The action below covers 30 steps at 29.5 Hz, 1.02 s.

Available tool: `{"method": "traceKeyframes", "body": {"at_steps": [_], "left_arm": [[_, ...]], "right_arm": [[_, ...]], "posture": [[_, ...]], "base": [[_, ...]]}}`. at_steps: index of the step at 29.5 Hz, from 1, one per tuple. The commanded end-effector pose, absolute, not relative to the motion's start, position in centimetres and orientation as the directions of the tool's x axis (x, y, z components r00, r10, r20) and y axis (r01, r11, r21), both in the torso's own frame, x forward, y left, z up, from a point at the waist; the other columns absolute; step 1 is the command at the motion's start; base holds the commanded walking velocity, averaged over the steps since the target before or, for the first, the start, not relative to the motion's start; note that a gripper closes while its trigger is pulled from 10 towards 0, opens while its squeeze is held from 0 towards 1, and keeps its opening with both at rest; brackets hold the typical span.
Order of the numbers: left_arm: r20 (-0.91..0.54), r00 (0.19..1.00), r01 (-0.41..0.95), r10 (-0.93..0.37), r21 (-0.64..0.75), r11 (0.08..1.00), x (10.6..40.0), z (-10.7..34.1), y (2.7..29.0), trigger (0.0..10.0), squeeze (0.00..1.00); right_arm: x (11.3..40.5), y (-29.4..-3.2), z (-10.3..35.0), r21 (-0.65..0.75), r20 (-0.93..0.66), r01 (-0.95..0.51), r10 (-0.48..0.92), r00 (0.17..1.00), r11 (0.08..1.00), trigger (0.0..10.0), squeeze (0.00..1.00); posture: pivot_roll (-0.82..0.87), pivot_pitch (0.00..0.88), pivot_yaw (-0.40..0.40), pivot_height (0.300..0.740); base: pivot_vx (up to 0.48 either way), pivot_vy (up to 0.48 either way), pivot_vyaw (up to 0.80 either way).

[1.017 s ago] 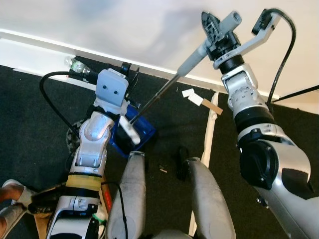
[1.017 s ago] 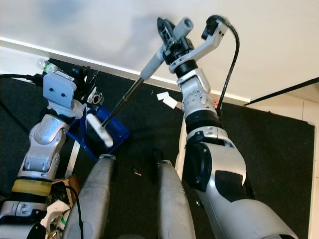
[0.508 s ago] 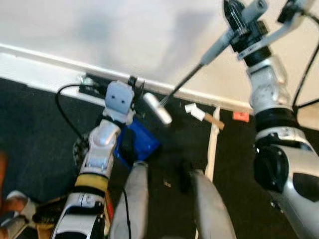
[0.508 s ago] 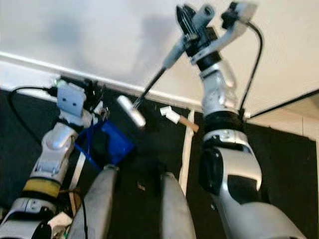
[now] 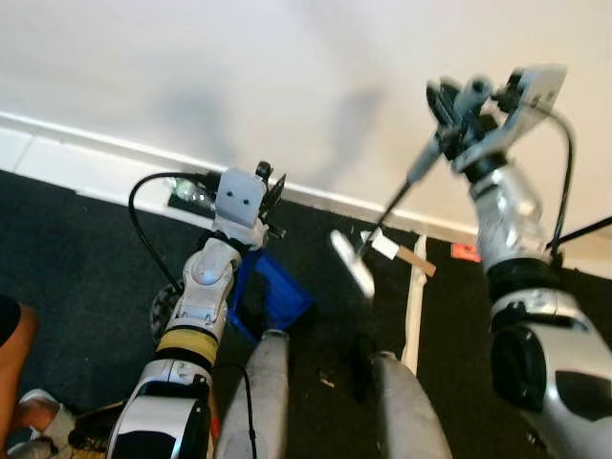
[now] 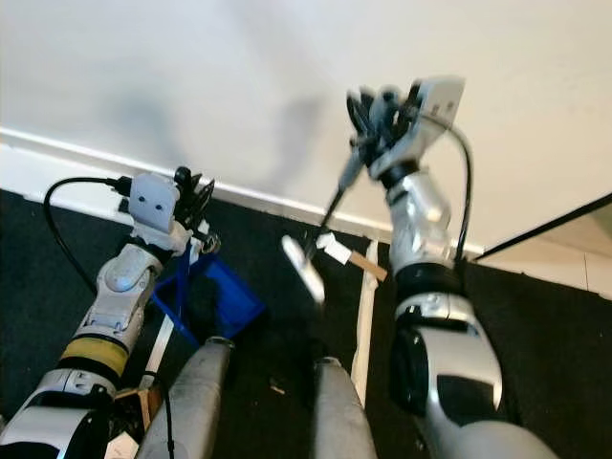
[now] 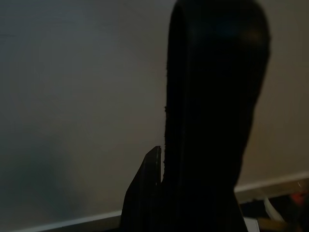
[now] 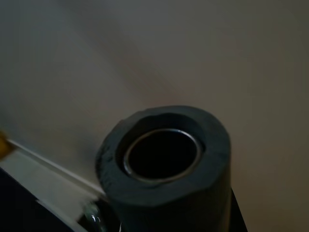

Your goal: Sweep floor

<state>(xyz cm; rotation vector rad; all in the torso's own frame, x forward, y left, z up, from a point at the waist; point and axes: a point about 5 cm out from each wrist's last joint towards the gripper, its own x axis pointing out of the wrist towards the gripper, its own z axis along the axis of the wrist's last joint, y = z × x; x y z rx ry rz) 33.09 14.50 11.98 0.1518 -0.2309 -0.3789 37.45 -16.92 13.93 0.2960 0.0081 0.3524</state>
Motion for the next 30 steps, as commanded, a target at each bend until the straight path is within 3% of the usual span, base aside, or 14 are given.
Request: {"method": "traceKeyframes", "body": {"at_steps": [1,10,25,30], "left_arm": [[0.265,0.894,0.37,-0.361,0.02,0.929,33.0,12.0,12.4,10.0,0.0],[0.262,0.912,0.361,-0.317,-0.142,0.922,33.7,11.7,12.6,10.0,0.0],[0.199,0.912,0.393,-0.36,-0.165,0.905,34.6,11.2,12.2,10.0,0.0],[0.147,0.92,0.386,-0.365,-0.165,0.908,34.4,10.2,12.4,10.0,0.0]], "right_arm": [[37.1,-17.5,13.0,0.266,0.027,-0.286,0.289,0.957,0.92,10.0,0.0],[34.7,-16.9,8.9,0.222,-0.046,-0.16,0.174,0.984,0.962,10.0,0.0],[34.2,-18.1,7.9,0.13,-0.091,-0.038,0.05,0.995,0.991,10.0,0.0],[33.8,-18.9,7.3,-0.006,-0.128,-0.053,0.052,0.99,0.999,10.0,0.0]], "posture": [[0.09,0.087,-0.073,0.74],[0.07,0.034,-0.037,0.74],[0.06,0.0,-0.007,0.74],[0.05,0.0,-0.001,0.74]], "base": [[0.0,0.0,0.0],[0.0,0.0,0.0],[0.0,0.0,0.0],[0.0,0.0,0.0]]}}
